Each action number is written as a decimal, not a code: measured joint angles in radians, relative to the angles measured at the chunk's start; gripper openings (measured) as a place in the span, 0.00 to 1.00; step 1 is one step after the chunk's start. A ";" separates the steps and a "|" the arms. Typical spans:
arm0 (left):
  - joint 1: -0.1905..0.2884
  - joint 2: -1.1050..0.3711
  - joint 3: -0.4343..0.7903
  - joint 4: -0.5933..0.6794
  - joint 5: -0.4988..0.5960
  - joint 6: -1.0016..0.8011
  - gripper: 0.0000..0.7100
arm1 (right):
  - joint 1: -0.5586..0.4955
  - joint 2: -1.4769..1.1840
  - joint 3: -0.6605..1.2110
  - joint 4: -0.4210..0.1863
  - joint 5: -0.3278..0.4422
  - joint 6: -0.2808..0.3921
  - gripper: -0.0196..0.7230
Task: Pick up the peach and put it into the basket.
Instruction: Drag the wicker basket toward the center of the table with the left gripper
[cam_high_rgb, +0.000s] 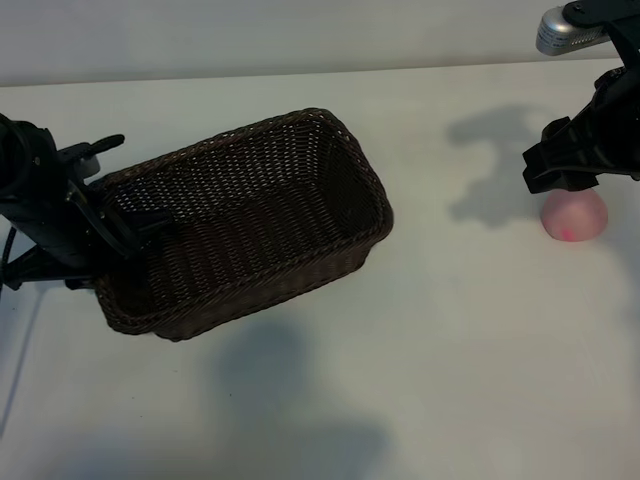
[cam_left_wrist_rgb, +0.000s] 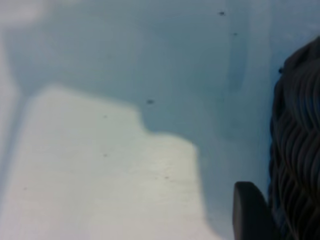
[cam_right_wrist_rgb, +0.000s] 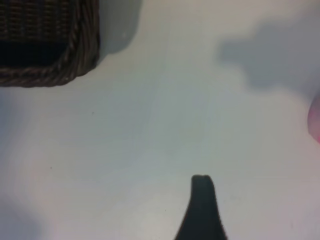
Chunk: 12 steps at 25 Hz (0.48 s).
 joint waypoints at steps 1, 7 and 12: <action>0.000 0.000 0.000 -0.031 -0.004 0.022 0.34 | 0.000 0.000 0.000 0.000 0.000 0.000 0.77; 0.000 0.000 0.000 -0.235 -0.034 0.200 0.24 | 0.000 0.000 0.000 0.000 0.000 0.000 0.77; 0.000 0.000 0.000 -0.346 -0.041 0.323 0.24 | 0.000 0.000 0.000 0.000 0.001 0.000 0.77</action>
